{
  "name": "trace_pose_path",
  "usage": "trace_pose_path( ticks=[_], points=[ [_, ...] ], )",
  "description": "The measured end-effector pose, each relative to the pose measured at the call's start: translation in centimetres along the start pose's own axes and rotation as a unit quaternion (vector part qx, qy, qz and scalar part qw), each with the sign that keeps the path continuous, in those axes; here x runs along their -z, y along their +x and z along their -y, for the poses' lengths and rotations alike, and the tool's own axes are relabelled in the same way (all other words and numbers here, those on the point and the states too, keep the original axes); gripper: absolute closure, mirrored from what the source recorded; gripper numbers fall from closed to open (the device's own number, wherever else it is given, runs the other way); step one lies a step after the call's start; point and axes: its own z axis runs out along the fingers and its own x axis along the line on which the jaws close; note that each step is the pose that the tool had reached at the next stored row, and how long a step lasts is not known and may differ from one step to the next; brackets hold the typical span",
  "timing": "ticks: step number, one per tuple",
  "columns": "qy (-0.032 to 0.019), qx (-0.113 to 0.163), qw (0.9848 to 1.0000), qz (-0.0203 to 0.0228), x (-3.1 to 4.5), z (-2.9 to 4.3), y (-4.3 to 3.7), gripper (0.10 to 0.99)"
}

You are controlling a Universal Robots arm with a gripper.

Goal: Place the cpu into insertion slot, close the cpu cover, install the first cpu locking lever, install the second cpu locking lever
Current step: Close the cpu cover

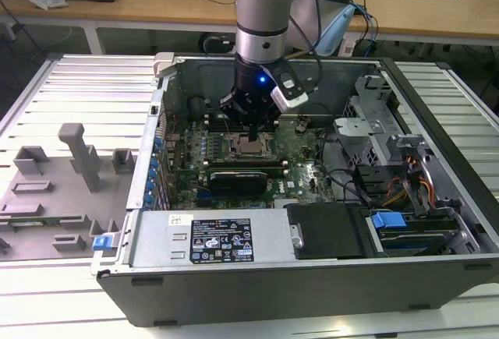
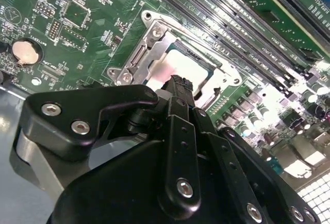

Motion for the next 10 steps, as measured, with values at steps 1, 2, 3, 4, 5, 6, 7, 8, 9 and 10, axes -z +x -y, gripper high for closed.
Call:
trace_pose_path(
  ticks=[1,2,3,4,5,6,7,8,9,10],
  points=[
    [0.0002,0.001,1.0,0.0015,-0.02,0.02,0.07,0.98],
    [0.0004,0.002,1.0,0.0031,-0.05,0.05,0.15,0.98],
    [0.0006,0.004,1.0,0.0056,-0.1,0.1,0.28,0.98],
    [0.0007,0.005,1.0,0.0074,-0.15,0.17,0.44,0.98],
    [0.0008,0.006,0.9999,0.0085,-0.19,0.29,0.64,0.98],
    [0.0009,0.007,0.9999,0.0094,-0.23,0.45,0.83,0.98],
    [0.001,0.007,0.9999,0.0103,-0.26,0.61,0.95,0.98],
    [0.0011,0.008,0.9999,0.0112,-0.29,0.79,1.06,0.98],
    [0.0011,0.008,0.9999,0.0123,-0.33,1.0,1.19,0.98],
    [0.0012,0.009,0.9999,0.0131,-0.35,1.06,1.28,0.98]
  ],
)
